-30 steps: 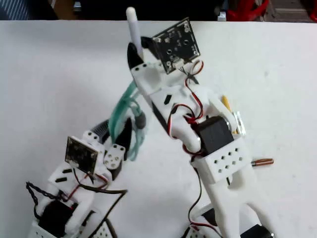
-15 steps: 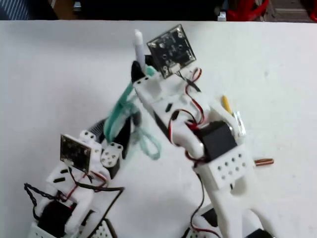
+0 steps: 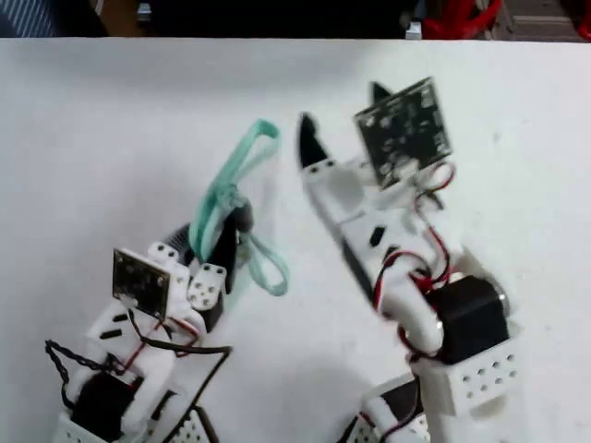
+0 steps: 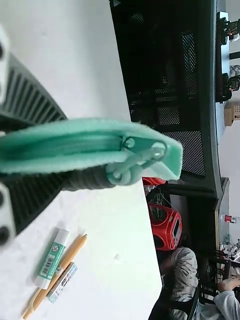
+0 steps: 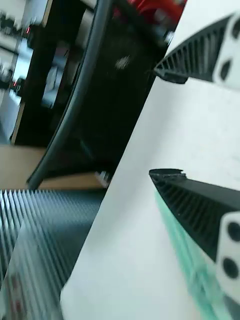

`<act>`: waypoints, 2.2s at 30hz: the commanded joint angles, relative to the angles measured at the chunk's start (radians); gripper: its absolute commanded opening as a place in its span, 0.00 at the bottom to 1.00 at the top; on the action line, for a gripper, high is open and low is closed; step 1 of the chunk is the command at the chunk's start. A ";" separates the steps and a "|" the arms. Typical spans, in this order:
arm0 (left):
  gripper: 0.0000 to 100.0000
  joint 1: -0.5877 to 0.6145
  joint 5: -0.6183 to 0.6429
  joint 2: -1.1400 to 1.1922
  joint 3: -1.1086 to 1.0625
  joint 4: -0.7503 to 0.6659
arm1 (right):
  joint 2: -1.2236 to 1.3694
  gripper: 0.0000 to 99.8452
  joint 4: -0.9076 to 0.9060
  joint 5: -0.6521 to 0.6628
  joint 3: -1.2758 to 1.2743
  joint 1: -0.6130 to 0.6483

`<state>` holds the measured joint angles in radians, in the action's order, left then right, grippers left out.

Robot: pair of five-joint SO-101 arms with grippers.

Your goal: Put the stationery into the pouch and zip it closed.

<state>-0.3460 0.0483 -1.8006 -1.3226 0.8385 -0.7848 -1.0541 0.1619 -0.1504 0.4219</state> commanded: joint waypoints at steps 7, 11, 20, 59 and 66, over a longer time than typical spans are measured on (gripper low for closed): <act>0.03 0.004 0.005 0.012 0.006 -0.023 | 0.318 0.18 -0.099 0.166 0.043 -0.443; 0.03 0.004 0.005 0.010 -0.011 -0.032 | 0.487 0.16 -0.128 0.265 0.041 -0.538; 0.03 0.005 0.005 0.010 -0.043 -0.075 | 0.960 0.18 -0.145 0.325 0.153 -0.582; 0.03 0.004 -0.040 0.010 -0.043 -0.075 | 1.296 0.02 -0.464 0.318 0.743 -0.512; 0.03 0.004 -0.041 0.010 -0.043 -0.075 | 1.004 0.02 -0.667 0.318 0.736 -0.390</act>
<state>-0.3475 0.0176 -1.8067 -1.3656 0.7833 0.3874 -1.6571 0.4780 0.5493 -0.0184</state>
